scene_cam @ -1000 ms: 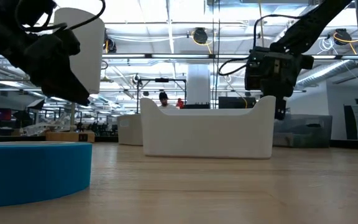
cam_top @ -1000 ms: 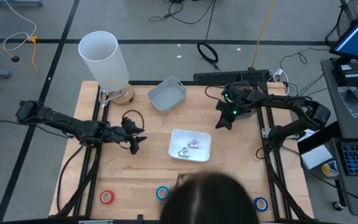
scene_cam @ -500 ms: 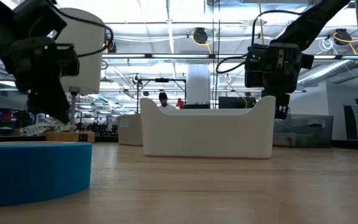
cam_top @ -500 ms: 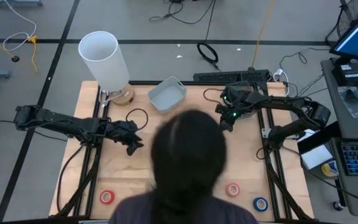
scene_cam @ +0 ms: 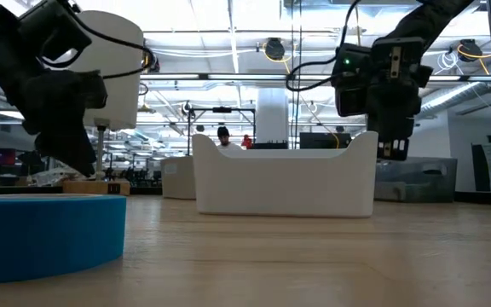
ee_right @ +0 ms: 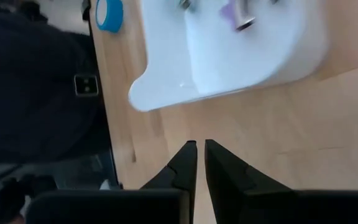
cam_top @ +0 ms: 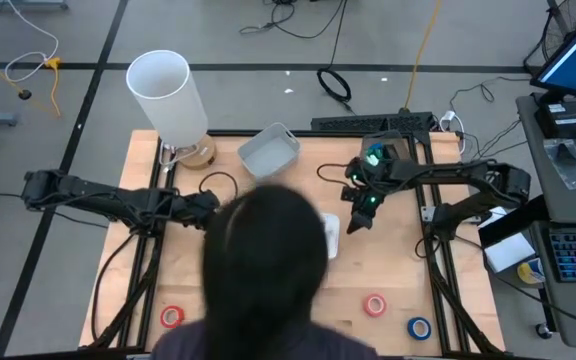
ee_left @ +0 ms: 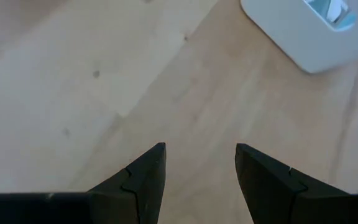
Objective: Pick and place Stapler, Stapler remover, tape
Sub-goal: Put the red tape into the gray bin
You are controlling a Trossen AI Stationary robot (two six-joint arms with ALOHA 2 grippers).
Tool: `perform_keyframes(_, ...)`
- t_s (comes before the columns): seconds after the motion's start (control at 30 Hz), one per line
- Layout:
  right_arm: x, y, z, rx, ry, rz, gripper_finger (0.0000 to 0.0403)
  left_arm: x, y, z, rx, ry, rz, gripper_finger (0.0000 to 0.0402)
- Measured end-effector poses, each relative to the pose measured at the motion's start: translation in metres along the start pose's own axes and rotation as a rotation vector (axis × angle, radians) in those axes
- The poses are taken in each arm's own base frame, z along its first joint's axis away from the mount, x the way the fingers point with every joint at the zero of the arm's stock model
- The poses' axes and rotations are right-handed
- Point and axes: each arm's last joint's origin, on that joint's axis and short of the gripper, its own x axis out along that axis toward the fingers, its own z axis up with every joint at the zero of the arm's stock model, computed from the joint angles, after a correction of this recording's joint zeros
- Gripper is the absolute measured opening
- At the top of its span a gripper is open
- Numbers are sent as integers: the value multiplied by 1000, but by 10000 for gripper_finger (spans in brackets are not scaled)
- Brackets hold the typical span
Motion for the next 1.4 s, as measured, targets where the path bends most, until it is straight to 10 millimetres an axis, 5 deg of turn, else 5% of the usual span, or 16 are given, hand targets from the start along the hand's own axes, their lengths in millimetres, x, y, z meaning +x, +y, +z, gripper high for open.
perform_keyframes(0.43, 38, 30, -17, -176, 103, -170, 22, -2, -8, -7, 565, -54, 119, 191)
perform_keyframes(0.63, 57, 48, -32, -331, 155, -260, 22, -3, -18, -16, 454, 29, -53, 191)
perform_keyframes(0.77, 69, 59, -43, -366, 180, -297, 22, -8, -33, -30, 527, 117, -223, 191)
perform_keyframes(1.03, 80, 71, -57, -436, 197, -352, 22, -39, -75, -44, 515, 235, -441, 191)
perform_keyframes(1.4, 82, 75, -52, -475, 122, -350, 22, -77, -110, -78, 303, 558, -477, 190)
